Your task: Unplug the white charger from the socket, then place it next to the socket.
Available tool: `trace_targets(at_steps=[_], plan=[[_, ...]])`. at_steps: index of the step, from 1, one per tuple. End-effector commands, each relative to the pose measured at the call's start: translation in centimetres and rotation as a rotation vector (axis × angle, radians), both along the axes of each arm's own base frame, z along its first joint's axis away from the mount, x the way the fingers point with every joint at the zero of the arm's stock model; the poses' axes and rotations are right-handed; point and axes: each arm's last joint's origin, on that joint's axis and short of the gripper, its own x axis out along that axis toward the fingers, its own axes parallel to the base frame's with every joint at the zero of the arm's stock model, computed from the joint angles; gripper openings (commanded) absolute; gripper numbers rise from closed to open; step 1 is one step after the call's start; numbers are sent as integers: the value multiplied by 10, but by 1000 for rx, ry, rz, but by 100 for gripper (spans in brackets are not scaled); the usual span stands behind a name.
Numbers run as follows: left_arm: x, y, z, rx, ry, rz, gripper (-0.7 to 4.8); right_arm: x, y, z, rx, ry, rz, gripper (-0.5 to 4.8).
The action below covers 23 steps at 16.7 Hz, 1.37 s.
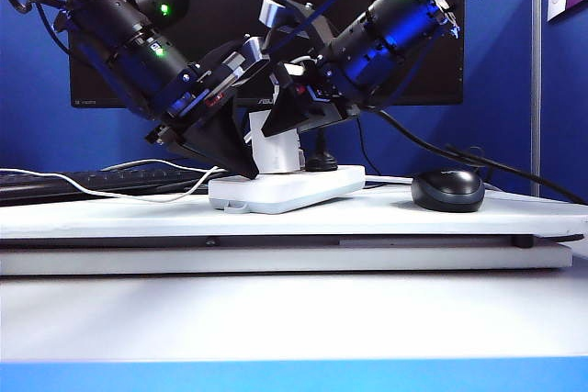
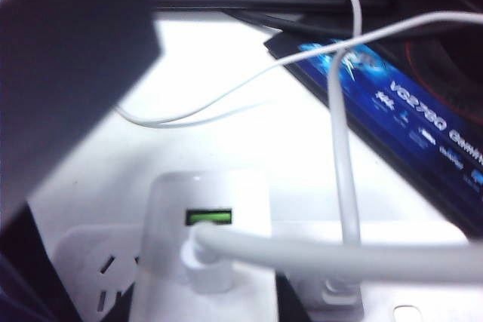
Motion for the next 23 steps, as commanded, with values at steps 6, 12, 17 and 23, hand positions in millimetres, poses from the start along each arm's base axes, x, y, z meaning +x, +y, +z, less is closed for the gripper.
trace_targets(at_steps=[6, 12, 17, 23], plan=[[2, 1, 0, 64, 13, 8, -5, -2, 2, 22, 97, -65, 40, -1], [12, -3, 36, 120, -101, -36, -5, -3, 3, 21, 106, -49, 67, -1], [7, 1, 37, 218, -130, -158, -6, -3, 4, 20, 115, -43, 118, -1], [6, 1, 36, 256, -160, -220, -5, -2, 6, 12, 117, -6, 160, -1]])
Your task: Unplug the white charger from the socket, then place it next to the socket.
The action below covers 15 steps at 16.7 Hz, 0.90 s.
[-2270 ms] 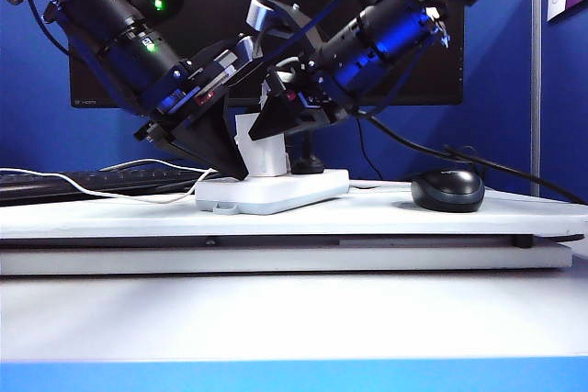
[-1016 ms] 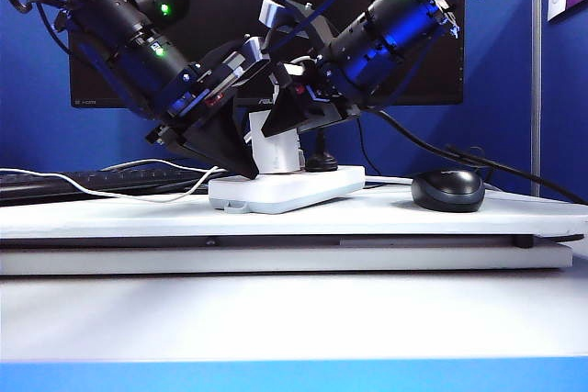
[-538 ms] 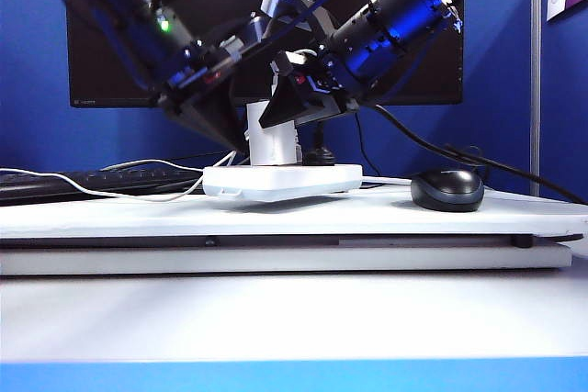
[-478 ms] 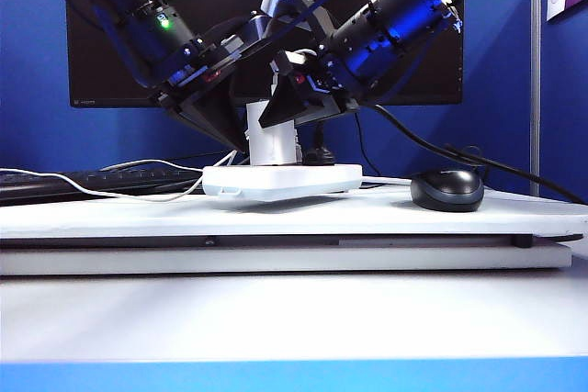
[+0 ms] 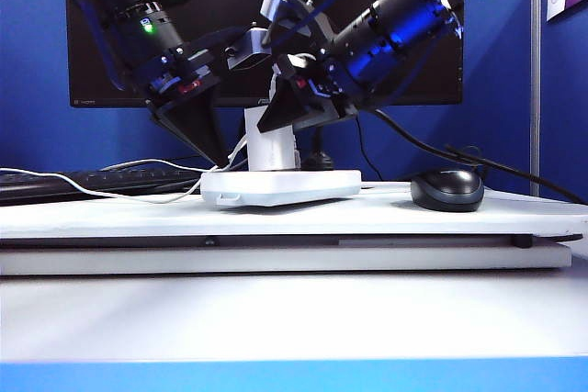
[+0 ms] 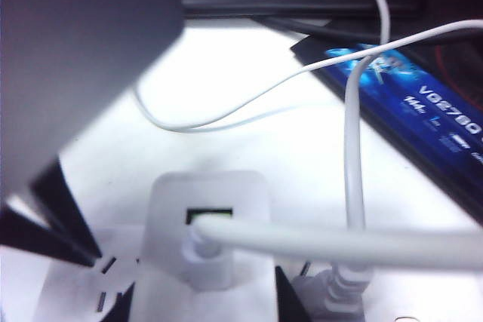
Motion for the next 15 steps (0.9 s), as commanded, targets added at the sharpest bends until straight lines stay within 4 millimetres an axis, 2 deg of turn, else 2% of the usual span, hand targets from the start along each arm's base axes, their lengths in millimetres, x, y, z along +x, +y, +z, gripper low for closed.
trace_targets(at_steps=[1, 4, 12, 15], plan=[[0, -1, 2, -7, -27, -42, -5, 0, 7, 9, 73, -50, 89, -1], [-1, -2, 3, -40, -33, -112, -5, 1, 8, 6, 76, -38, 107, -1], [2, -5, 4, -70, -76, -147, -6, 2, 8, 4, 62, -51, 117, -1], [5, -10, -4, -83, -45, -134, -5, 2, 8, 4, 63, -50, 117, -1]])
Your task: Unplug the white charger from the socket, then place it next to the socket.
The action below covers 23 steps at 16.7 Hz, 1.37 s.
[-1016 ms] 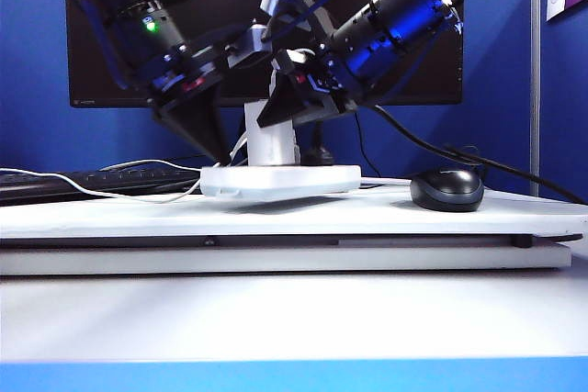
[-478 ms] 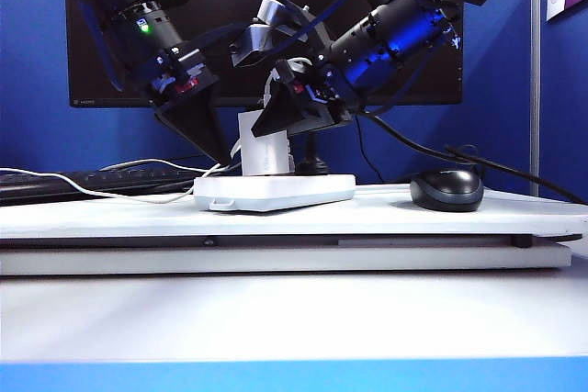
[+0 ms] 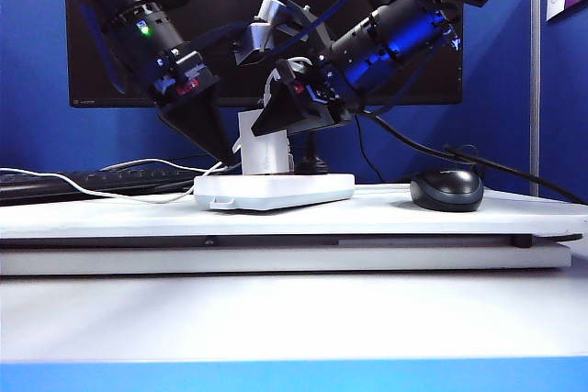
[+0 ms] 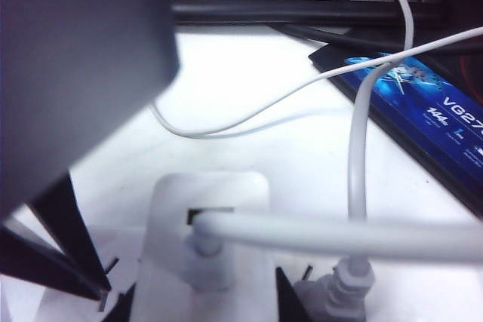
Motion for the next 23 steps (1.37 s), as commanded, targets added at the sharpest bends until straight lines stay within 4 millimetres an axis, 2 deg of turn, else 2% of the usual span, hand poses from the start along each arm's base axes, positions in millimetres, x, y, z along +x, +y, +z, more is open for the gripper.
trace_targets(at_steps=[1, 6, 14, 17, 18, 23], plan=[[5, -9, -6, -46, 16, 4, -5, -2, 6, 10, 49, -51, 71, -1], [9, -15, -23, -31, 84, 34, -5, -2, 7, 10, 49, -52, 71, -1], [10, -11, -26, -12, 154, 167, -5, -1, 7, 13, 62, -87, 73, -1], [9, -9, -29, -20, 216, 269, -5, -1, 7, 13, 62, -87, 72, -1], [8, -8, -32, -22, 267, 364, -5, -1, 7, 13, 62, -87, 73, -1], [6, -4, -34, 23, 345, 585, -5, -1, 7, 13, 62, -87, 73, -1]])
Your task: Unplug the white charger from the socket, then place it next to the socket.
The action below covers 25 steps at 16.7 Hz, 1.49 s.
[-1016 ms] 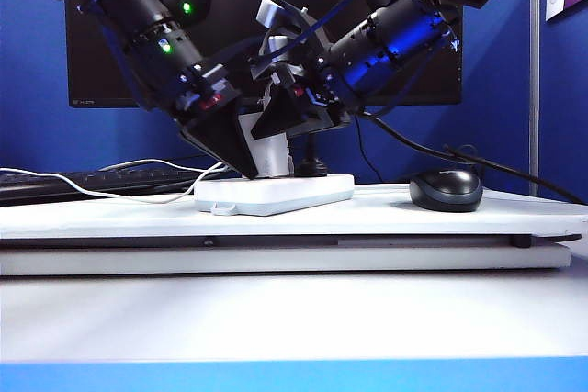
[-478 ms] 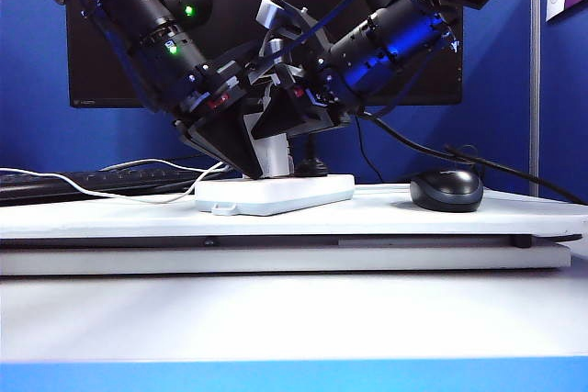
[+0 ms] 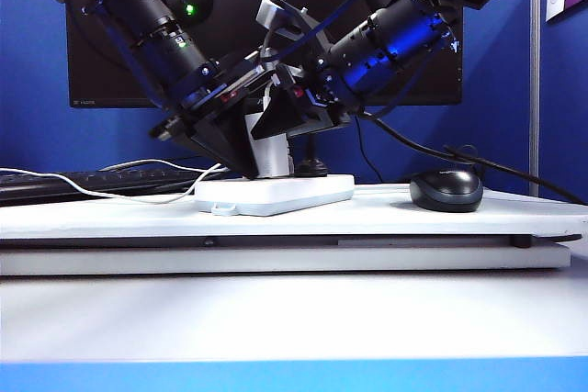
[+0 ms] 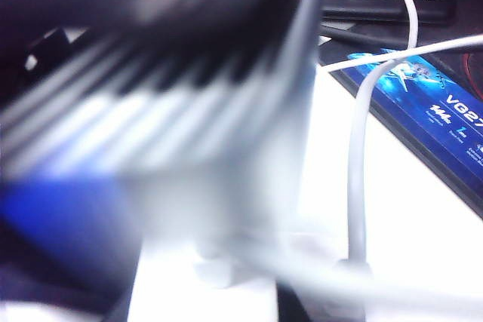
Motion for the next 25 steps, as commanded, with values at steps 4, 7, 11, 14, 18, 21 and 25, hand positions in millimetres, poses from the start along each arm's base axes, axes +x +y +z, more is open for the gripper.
trace_targets(at_steps=[4, 7, 11, 14, 18, 21, 25], plan=[[-10, 10, -18, 153, 174, 133, -5, -1, 6, 15, 71, -72, 68, -1], [-12, 10, -19, 147, 198, 125, -5, -1, 6, 14, 70, -70, 68, -1], [-10, 9, -22, 143, 200, 124, -5, -1, 7, 16, 75, -79, 69, -1], [-9, 7, -36, 174, 253, 120, -5, -1, 7, 16, 96, -46, 55, -1], [-9, 7, -37, 176, 255, 116, -5, -2, 7, 17, 46, -137, 101, -1], [-11, 4, -37, 178, 251, 103, -5, 0, 5, 21, 121, -69, 65, -1], [-11, 3, -37, 180, 250, 97, -5, -2, 4, 31, 84, -192, 59, -1]])
